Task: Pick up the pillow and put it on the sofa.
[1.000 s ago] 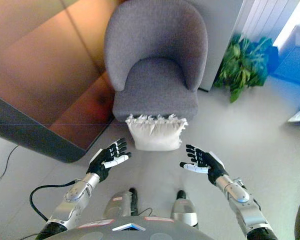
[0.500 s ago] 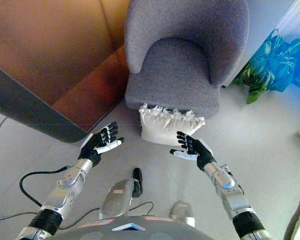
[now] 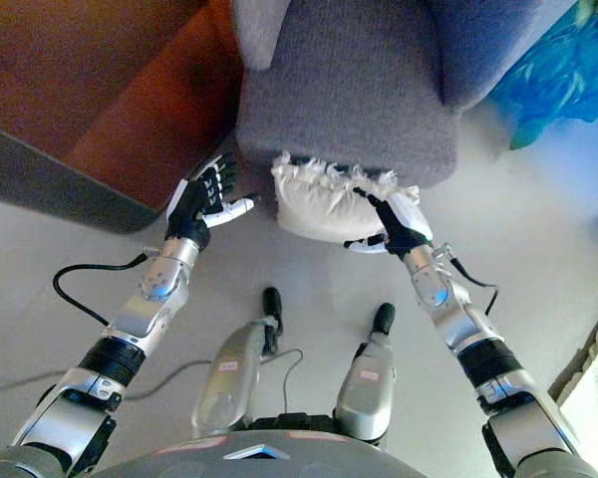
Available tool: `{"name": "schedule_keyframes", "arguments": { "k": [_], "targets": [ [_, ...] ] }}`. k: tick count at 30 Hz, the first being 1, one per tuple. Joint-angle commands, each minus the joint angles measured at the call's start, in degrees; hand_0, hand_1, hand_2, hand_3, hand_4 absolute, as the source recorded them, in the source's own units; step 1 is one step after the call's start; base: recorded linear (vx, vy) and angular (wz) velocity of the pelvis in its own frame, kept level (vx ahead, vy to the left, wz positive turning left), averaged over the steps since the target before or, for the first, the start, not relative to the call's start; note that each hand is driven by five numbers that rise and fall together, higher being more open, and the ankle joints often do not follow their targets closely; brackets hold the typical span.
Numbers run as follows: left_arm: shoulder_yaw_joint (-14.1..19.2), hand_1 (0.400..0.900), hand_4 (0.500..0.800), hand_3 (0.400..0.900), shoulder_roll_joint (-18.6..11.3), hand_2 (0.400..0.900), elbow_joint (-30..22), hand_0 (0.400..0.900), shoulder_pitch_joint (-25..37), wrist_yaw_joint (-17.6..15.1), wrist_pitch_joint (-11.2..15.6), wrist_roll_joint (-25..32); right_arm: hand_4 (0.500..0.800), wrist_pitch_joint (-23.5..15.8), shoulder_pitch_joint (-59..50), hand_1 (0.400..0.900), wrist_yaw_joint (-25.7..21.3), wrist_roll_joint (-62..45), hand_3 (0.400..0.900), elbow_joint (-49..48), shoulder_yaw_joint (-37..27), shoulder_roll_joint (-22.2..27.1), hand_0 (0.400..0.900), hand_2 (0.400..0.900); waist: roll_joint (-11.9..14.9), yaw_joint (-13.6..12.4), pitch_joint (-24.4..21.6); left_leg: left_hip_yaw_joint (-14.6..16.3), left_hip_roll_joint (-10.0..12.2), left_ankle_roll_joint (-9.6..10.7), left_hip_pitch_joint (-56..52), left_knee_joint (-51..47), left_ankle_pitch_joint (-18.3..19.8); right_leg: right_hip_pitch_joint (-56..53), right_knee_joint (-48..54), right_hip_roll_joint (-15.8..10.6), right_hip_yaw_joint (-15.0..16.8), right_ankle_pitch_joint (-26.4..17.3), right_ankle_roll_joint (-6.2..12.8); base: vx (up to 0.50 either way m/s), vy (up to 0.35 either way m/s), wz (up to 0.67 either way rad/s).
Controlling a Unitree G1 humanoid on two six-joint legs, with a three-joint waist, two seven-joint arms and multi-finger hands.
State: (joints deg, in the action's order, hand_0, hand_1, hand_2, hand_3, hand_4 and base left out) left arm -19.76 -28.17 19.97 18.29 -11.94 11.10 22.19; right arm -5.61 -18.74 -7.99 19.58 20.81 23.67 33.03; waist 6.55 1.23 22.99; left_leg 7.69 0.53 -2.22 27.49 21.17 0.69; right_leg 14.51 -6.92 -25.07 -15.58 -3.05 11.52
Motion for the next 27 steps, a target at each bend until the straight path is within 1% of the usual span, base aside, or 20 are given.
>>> {"name": "schedule_keyframes", "arguments": {
  "k": [1,2,3,4,5,6,8,9,10,11,12,13,14,15,16,17,19,22,24,27],
  "targets": [
    [-0.12,0.9,0.8,0.9,3.19,0.9,-4.46,0.9,3.34,-1.88,5.94,-2.32,0.8,-1.08,-7.08,0.9,-5.97,5.81,0.9,-1.18,-1.01,4.59,0.9,0.9,-3.23,0.18,0.39,-6.4,7.68,7.11,-2.07,3.17,5.0,4.21,-2.8,0.88,-0.47,-7.36,0.58,0.05,-0.245,0.62],
    [-0.5,0.9,0.8,0.9,3.96,0.9,-3.8,0.9,4.23,-2.26,6.14,-1.36,0.8,-1.24,-8.69,0.9,-6.79,6.69,0.9,0.23,0.1,4.79,0.9,0.9,-3.93,0.01,0.95,-6.89,7.87,7.53,-1.86,2.21,4.44,5.27,-5.06,1.09,-1.13,-5.44,-0.02,-0.01,-0.118,0.4],
    [-0.99,0.9,0.8,0.9,4.71,0.9,-3.76,0.9,4.97,-2.25,6.07,-0.75,0.8,-0.75,-9.49,0.9,-7.87,7.51,0.9,0.13,0.13,5.34,0.9,0.9,-4.38,0.36,1.61,-6.95,7.93,7.87,-1.31,1.57,3.9,6.12,-6.27,1.16,-1.12,-4.68,-0.14,0.0,-0.189,0.53],
    [-1.52,0.9,0.8,0.9,5.13,0.9,-4.18,0.9,5.23,-2.01,6.04,-0.68,0.8,-0.54,-10.08,0.9,-8.64,8.59,0.9,-0.08,0.04,5.91,0.9,0.9,-4.89,0.51,2.13,-7.11,8.0,8.04,-0.39,1.31,3.36,7.34,-7.49,1.35,-0.95,-3.94,-0.27,-0.04,-0.197,0.47],
    [-2.22,0.9,0.8,0.9,5.44,0.9,-4.5,0.9,5.88,-1.96,6.59,-1.0,0.8,-0.78,-12.27,0.9,-10.42,10.04,0.9,0.76,0.67,6.87,0.9,0.9,-6.03,0.58,3.26,-7.17,8.28,8.46,1.11,0.85,3.06,9.93,-9.48,1.69,-0.37,-2.53,-0.36,-0.03,-0.141,0.28],
    [-2.16,0.9,0.8,0.9,5.47,0.9,-4.46,0.9,5.94,-1.95,6.61,-1.0,0.8,-0.82,-12.44,0.9,-10.48,10.02,0.9,0.9,0.79,6.86,0.9,0.9,-6.02,0.65,3.11,-7.16,8.25,8.46,1.36,0.87,3.02,10.25,-9.63,1.65,-0.31,-2.49,-0.37,-0.06,-0.096,0.14],
    [-3.03,0.9,0.8,0.9,6.73,0.9,-2.44,0.9,10.56,-4.14,6.64,-0.31,0.8,0.44,-17.46,0.9,-12.61,10.54,0.9,3.99,2.83,6.93,0.9,0.9,-7.13,1.28,4.47,-7.0,8.1,8.61,4.72,0.8,2.03,14.82,-11.54,1.7,0.88,-2.43,-0.53,-0.05,-0.052,0.02],
    [-2.93,0.9,0.8,0.9,6.81,0.9,-2.33,0.9,10.7,-4.17,6.67,-0.32,0.8,0.4,-17.78,0.9,-12.73,10.51,0.9,4.24,3.06,6.92,0.9,0.9,-7.17,1.11,4.37,-6.84,8.33,8.7,5.09,1.39,2.57,15.47,-12.26,1.81,1.26,-1.94,-0.53,-0.04,-0.038,-0.04],
    [-3.03,0.9,0.8,0.9,7.08,0.9,-1.8,0.9,12.17,-5.07,6.48,-0.77,0.8,0.98,-19.47,0.9,-13.18,11.09,0.9,4.6,3.67,6.85,0.9,0.9,-7.44,1.24,4.71,-6.6,8.31,8.72,6.52,2.18,2.84,17.37,-13.9,1.7,1.7,-1.36,-0.6,-0.02,-0.025,-0.04],
    [-3.39,0.9,0.8,0.9,7.79,0.9,-0.45,0.9,14.56,-6.36,6.95,-1.0,0.8,1.32,-21.74,0.9,-14.98,11.5,0.9,6.84,4.07,6.58,0.9,0.9,-7.94,1.46,5.26,-6.59,8.2,8.78,9.25,3.87,3.35,20.18,-16.16,1.48,2.63,-0.66,-0.58,0.0,0.0,0.0],
    [-3.35,0.9,0.8,0.9,7.81,0.9,-0.36,0.9,14.66,-6.36,6.99,-1.0,0.8,1.27,-21.92,0.9,-15.07,11.47,0.9,7.01,4.19,6.55,0.9,0.9,-7.94,1.48,5.06,-6.58,8.19,8.77,9.68,4.15,3.45,20.66,-16.43,1.44,2.75,-0.56,-0.57,-0.04,0.004,0.0],
    [-3.39,0.9,0.8,0.9,8.22,0.9,0.46,0.9,16.62,-7.8,7.09,-1.42,0.8,1.7,-24.3,0.9,-17.23,11.86,0.9,8.34,4.14,6.42,0.9,0.9,-8.43,1.83,5.65,-6.28,8.08,8.75,12.83,6.77,4.3,23.91,-19.35,1.34,3.58,0.4,-0.59,0.0,0.0,0.0],
    [-3.36,0.9,0.8,0.9,8.23,0.9,0.51,0.9,16.68,-7.8,7.11,-1.42,0.8,1.67,-24.4,0.9,-17.28,11.85,0.9,8.44,4.21,6.41,0.9,0.9,-8.43,1.81,5.38,-6.25,8.08,8.74,13.32,7.08,4.43,24.45,-19.65,1.3,3.73,0.51,-0.58,-0.05,0.032,-0.01],
    [-3.93,0.9,0.8,0.9,8.34,0.9,1.99,0.9,19.33,-9.48,7.27,-2.05,0.8,2.57,-27.24,0.9,-19.58,12.37,0.9,10.86,4.79,5.88,0.9,0.9,-8.93,2.01,5.94,-6.51,7.82,8.6,16.58,9.63,5.14,28.01,-22.99,1.18,5.0,1.4,-0.53,0.0,0.0,0.0],
    [-3.89,0.9,0.8,0.9,8.35,0.9,2.07,0.9,19.43,-9.49,7.3,-2.05,0.8,2.54,-27.41,0.9,-19.64,12.35,0.9,10.99,4.89,5.86,0.9,0.9,-8.89,2.01,5.68,-6.46,7.79,8.58,17.11,9.98,5.28,28.65,-23.38,1.11,5.21,1.54,-0.51,0.0,0.0,0.0],
    [-4.18,0.9,0.8,0.9,8.54,0.9,2.45,0.9,20.58,-10.02,7.26,-2.37,0.8,2.73,-28.37,0.9,-20.8,13.02,0.9,11.73,5.11,5.7,0.9,0.9,-9.09,2.03,5.97,-6.44,7.66,8.5,18.36,11.17,5.59,29.78,-24.7,0.98,5.4,2.02,-0.51,0.0,0.0,0.0],
    [-4.96,0.9,0.8,0.9,8.72,0.9,3.43,0.9,22.55,-11.3,7.94,-2.88,0.8,2.73,-30.44,0.9,-24.44,14.18,0.9,12.97,4.86,5.5,0.9,0.9,-9.71,2.23,6.02,-6.71,7.35,8.26,22.31,14.3,6.66,33.6,-28.24,0.52,6.6,3.28,-0.47,-0.02,0.032,0.06],
    [-5.15,0.9,0.8,0.9,8.21,0.9,1.99,0.9,23.58,-12.56,8.36,-3.04,0.8,2.8,-32.53,0.9,-28.34,12.75,0.9,13.62,2.2,5.2,0.9,0.9,-10.54,2.07,5.92,-6.56,6.75,7.81,27.07,18.49,7.96,38.64,-32.49,-0.02,7.92,4.35,-0.54,-0.01,0.064,-0.01],
    [-5.28,0.9,0.8,0.9,8.08,0.9,1.47,0.9,23.82,-12.8,8.37,-2.95,0.8,3.41,-34.28,0.9,-29.32,12.06,0.9,15.01,1.73,4.55,0.9,0.9,-11.0,1.75,6.03,-6.6,6.37,7.51,29.58,20.42,8.52,41.25,-34.31,-0.34,8.46,4.71,-0.73,-0.01,0.061,-0.04],
    [-5.54,0.9,0.8,0.9,7.89,0.9,1.28,0.9,24.28,-12.44,8.35,-2.52,0.8,3.9,-36.18,0.9,-28.65,11.55,0.9,16.52,1.99,4.37,0.9,0.9,-11.17,1.45,6.23,-6.75,5.74,7.12,32.51,21.56,8.76,44.22,-35.67,-0.77,8.81,4.99,-0.83,-0.01,0.026,0.04]
  ]
}}
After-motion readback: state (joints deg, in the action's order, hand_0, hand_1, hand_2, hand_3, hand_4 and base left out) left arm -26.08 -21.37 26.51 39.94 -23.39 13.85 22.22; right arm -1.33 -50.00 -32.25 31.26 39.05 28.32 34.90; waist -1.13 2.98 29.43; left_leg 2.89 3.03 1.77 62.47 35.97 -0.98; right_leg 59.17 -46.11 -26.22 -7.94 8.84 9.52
